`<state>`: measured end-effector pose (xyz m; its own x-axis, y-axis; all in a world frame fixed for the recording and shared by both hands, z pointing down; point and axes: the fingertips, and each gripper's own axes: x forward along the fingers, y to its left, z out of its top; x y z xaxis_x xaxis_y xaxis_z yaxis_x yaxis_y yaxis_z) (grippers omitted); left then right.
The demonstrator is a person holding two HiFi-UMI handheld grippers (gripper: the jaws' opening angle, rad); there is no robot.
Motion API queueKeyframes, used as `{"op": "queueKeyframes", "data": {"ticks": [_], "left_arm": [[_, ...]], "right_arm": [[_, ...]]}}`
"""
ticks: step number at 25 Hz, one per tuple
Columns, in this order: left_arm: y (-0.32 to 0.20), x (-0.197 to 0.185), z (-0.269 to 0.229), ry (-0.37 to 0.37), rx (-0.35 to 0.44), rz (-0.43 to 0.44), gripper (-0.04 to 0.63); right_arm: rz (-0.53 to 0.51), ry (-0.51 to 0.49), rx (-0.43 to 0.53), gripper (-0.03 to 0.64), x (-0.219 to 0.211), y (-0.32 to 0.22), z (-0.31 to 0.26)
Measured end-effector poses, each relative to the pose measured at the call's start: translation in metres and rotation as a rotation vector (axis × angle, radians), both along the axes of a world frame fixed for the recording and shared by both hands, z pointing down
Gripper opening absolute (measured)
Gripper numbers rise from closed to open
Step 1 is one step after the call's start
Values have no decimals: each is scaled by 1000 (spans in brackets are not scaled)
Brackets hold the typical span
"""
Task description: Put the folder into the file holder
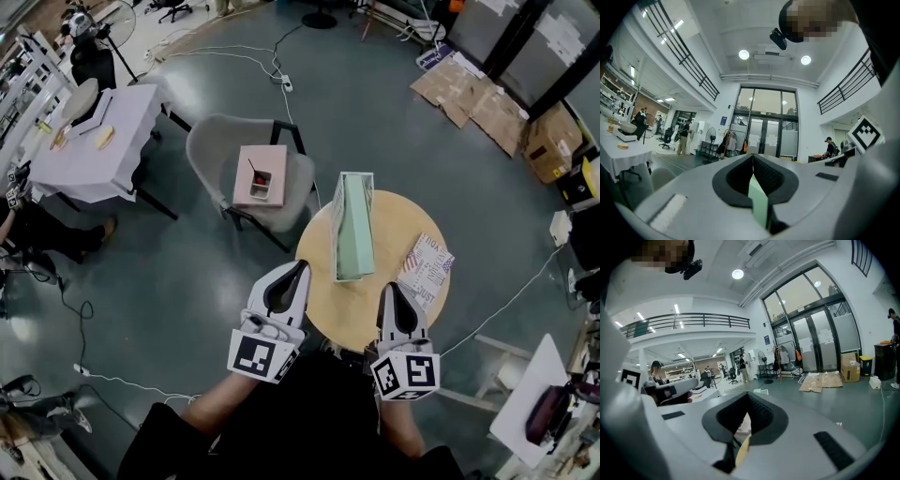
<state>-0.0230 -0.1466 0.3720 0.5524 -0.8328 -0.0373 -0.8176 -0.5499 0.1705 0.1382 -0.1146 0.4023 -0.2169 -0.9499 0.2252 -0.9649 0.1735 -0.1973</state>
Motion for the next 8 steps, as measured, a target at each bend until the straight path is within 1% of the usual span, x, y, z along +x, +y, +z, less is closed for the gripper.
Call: {"op": "queueKeyframes", "data": {"ticks": [8], "left_arm": [[-4,3,-4,6,7,5,8]], "right_arm": [[3,8,16,-6,2,-5,-7]]}}
